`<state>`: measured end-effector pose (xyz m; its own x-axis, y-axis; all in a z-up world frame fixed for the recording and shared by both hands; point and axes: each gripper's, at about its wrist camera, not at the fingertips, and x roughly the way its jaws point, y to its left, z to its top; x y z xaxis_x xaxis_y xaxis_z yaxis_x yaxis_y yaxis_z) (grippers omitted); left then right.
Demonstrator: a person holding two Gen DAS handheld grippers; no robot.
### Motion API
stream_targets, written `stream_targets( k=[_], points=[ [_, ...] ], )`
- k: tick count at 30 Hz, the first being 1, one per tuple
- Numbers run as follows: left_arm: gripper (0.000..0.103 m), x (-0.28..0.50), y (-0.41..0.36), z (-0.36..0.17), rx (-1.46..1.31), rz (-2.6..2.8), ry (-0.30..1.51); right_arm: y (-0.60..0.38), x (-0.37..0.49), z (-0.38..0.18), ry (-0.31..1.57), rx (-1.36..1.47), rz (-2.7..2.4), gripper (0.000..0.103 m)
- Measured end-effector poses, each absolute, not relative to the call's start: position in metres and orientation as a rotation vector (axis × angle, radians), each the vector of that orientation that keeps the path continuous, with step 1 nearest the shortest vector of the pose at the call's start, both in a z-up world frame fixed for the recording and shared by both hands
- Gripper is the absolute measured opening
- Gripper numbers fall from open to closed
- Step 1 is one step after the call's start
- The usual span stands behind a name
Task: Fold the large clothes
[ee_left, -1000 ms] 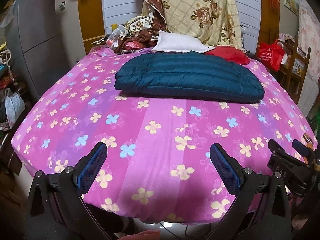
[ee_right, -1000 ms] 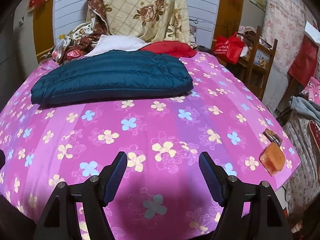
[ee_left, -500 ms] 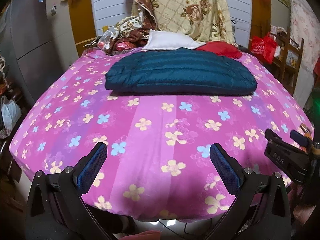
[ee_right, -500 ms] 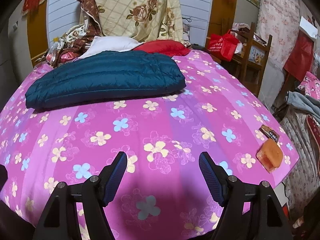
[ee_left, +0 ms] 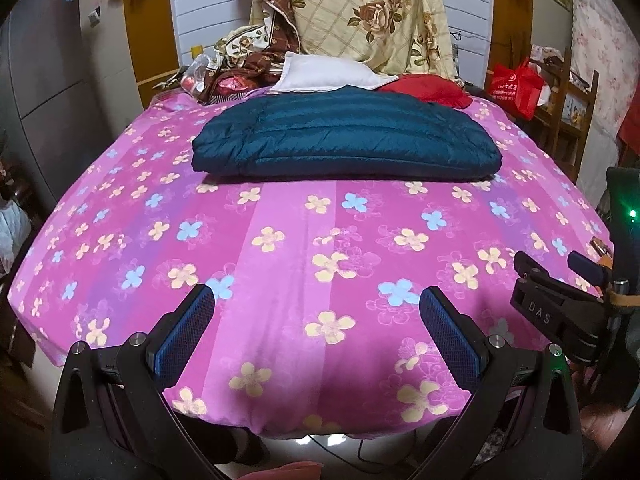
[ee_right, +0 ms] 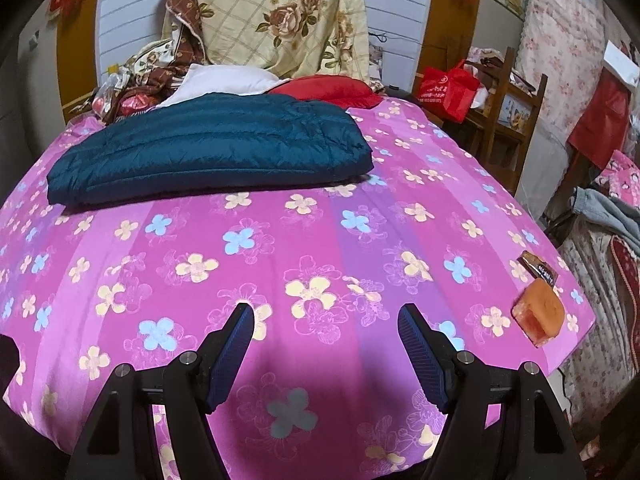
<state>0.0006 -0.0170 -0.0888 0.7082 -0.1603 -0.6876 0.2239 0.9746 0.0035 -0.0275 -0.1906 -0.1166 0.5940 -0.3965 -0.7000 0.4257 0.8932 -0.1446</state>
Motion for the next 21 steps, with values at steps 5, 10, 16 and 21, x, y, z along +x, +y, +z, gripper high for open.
stream_targets(
  k=[5, 10, 16, 21],
  points=[
    [0.103, 0.006, -0.010, -0.092, 0.056, -0.213, 0.783, -0.184, -0.027, -0.117, 0.805, 0.009, -0.478, 0.072],
    [0.103, 0.006, -0.003, -0.091, 0.031, -0.206, 0.779, -0.180, -0.026, -0.115, 0.801, -0.007, -0.482, 0.072],
    [0.103, 0.005, 0.000, -0.090, 0.023, -0.212, 0.776, -0.170, -0.025, -0.113, 0.798, -0.041, -0.471, 0.072],
    [0.103, 0.006, 0.000, -0.092, 0.024, -0.215, 0.785, -0.170, -0.025, -0.115, 0.802, -0.046, -0.471, 0.072]
  ],
)
